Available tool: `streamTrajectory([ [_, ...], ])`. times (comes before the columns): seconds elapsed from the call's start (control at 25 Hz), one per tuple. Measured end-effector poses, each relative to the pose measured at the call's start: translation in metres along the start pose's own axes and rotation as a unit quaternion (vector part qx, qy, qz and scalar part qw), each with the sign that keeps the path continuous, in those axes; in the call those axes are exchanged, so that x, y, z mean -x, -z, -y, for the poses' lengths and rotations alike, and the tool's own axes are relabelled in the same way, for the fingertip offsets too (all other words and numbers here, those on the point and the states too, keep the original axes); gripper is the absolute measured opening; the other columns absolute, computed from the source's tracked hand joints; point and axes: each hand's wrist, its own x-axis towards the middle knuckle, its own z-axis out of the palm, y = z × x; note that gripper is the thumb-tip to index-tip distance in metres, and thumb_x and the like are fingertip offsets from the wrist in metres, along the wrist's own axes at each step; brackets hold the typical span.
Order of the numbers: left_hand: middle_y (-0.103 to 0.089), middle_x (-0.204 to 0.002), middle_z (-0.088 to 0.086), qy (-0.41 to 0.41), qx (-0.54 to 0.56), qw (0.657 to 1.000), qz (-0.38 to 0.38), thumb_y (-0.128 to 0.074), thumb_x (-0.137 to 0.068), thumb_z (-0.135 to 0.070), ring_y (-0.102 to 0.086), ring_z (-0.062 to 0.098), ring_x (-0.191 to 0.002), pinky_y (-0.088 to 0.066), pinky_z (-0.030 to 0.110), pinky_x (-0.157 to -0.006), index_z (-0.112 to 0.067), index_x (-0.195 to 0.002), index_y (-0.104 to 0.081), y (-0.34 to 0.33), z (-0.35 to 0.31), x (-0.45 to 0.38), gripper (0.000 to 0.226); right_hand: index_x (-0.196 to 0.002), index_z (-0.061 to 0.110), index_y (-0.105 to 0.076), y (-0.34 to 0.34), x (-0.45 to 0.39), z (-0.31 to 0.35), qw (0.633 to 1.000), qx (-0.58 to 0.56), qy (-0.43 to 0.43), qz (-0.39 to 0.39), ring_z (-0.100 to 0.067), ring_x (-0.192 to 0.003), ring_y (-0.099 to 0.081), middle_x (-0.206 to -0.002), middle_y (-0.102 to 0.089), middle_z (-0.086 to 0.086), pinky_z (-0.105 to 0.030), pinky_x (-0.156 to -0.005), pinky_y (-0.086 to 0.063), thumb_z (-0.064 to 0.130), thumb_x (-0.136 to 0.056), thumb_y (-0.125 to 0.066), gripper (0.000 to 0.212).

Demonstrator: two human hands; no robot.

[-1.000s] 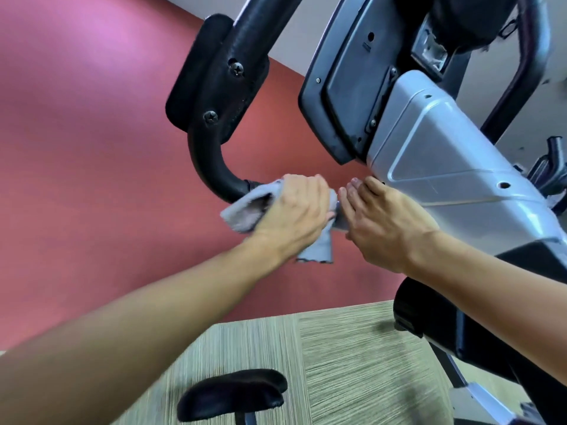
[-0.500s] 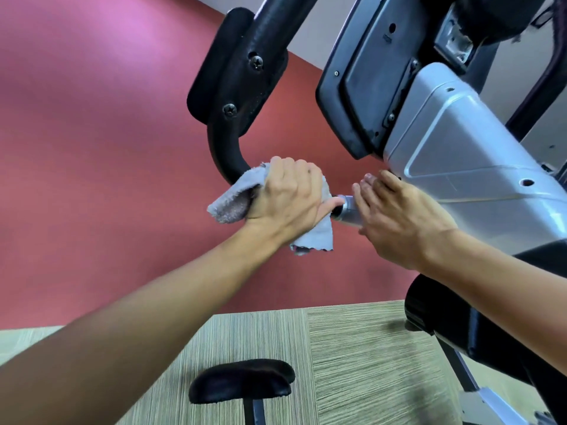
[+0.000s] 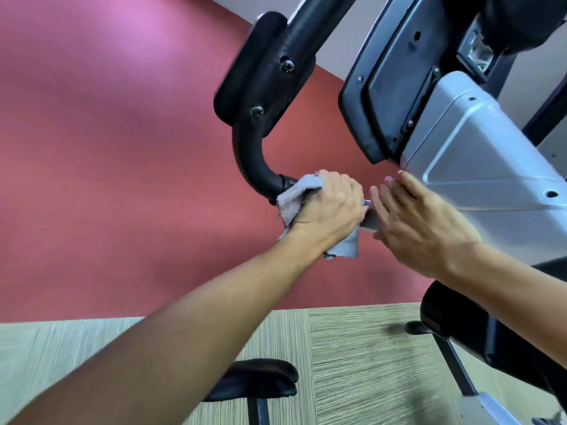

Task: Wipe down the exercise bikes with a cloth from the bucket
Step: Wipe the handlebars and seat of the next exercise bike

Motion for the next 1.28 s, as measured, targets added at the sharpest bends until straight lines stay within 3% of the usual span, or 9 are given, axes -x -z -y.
streamTrajectory([
  [0.2, -0.057, -0.078, 0.002, -0.008, -0.05, 0.998, -0.049, -0.032, -0.102, -0.056, -0.052, 0.023, -0.068, -0.038, 0.037, -0.07, -0.013, -0.102, -0.068, 0.006, 0.051, 0.034, 0.056, -0.154, -0.007, 0.014, 0.001, 0.001, -0.002, 0.999, -0.014, 0.036, 0.023, -0.035, -0.156, 0.001, -0.167, 0.005, -0.022, -0.054, -0.124, 0.005, 0.04, -0.109, -0.009, 0.07],
  [0.4, -0.053, -0.068, 0.002, 0.04, -0.052, 0.997, -0.04, -0.04, -0.1, -0.057, -0.049, 0.021, -0.062, -0.031, 0.039, -0.068, -0.015, -0.08, -0.061, 0.004, 0.032, 0.014, 0.051, -0.154, -0.008, 0.016, 0.0, 0.0, 0.001, 0.999, -0.014, 0.031, 0.032, -0.036, -0.156, 0.005, -0.166, 0.009, -0.024, -0.054, -0.123, 0.007, 0.039, -0.109, -0.007, 0.068],
  [0.52, -0.058, -0.071, 0.003, 0.013, -0.005, 1.0, -0.002, -0.044, -0.098, -0.057, -0.054, 0.022, -0.065, -0.033, 0.042, -0.072, -0.016, -0.084, -0.067, -0.002, 0.005, 0.005, 0.049, -0.153, -0.008, 0.014, 0.003, 0.001, 0.002, 0.999, -0.012, 0.024, 0.032, -0.035, -0.156, 0.001, -0.167, 0.005, -0.024, -0.053, -0.124, 0.005, 0.039, -0.109, -0.007, 0.068],
  [0.68, -0.054, -0.075, 0.003, 0.0, -0.021, 0.999, -0.045, -0.037, -0.103, -0.053, -0.049, 0.022, -0.066, -0.037, 0.036, -0.066, -0.012, -0.093, -0.062, 0.005, 0.042, 0.026, 0.049, -0.154, -0.008, 0.012, -0.001, -0.001, 0.002, 1.0, -0.01, 0.01, 0.021, -0.034, -0.156, -0.003, -0.167, -0.001, -0.023, -0.052, -0.124, 0.006, 0.041, -0.107, -0.006, 0.07],
  [0.8, -0.05, -0.072, 0.003, 0.024, -0.018, 0.997, -0.067, -0.036, -0.103, -0.052, -0.046, 0.022, -0.063, -0.034, 0.036, -0.062, -0.012, -0.086, -0.058, 0.009, 0.056, 0.031, 0.049, -0.154, -0.009, 0.011, -0.003, -0.001, 0.003, 1.0, -0.013, 0.008, 0.016, -0.035, -0.156, -0.005, -0.167, -0.003, -0.023, -0.052, -0.124, 0.007, 0.042, -0.107, -0.007, 0.071],
  [0.88, -0.053, -0.07, 0.004, 0.045, -0.036, 0.997, -0.056, -0.039, -0.1, -0.053, -0.049, 0.021, -0.063, -0.036, 0.036, -0.063, -0.013, -0.083, -0.06, 0.004, 0.041, 0.02, 0.048, -0.153, -0.011, 0.011, -0.006, -0.001, 0.004, 1.0, -0.005, 0.001, 0.004, -0.036, -0.155, -0.006, -0.166, -0.004, -0.025, -0.052, -0.124, 0.005, 0.043, -0.107, -0.008, 0.073],
  [1.08, -0.059, -0.073, 0.005, 0.006, 0.019, 1.0, 0.006, -0.046, -0.099, -0.048, -0.055, 0.023, -0.067, -0.042, 0.038, -0.069, -0.014, -0.085, -0.067, -0.013, -0.01, 0.001, 0.041, -0.144, -0.02, 0.016, -0.01, -0.001, 0.005, 0.999, 0.015, -0.028, -0.011, -0.045, -0.154, 0.0, -0.162, 0.002, -0.036, -0.057, -0.124, 0.006, 0.046, -0.104, -0.003, 0.08],
  [1.28, -0.054, -0.076, 0.003, -0.018, -0.034, 0.997, -0.071, -0.033, -0.104, -0.049, -0.05, 0.023, -0.066, -0.037, 0.036, -0.066, -0.013, -0.094, -0.063, 0.003, 0.05, 0.033, 0.048, -0.152, -0.015, 0.003, -0.01, -0.002, 0.002, 0.999, -0.005, -0.03, -0.019, -0.041, -0.154, -0.009, -0.163, -0.01, -0.032, -0.056, -0.124, 0.006, 0.051, -0.104, -0.008, 0.082],
])
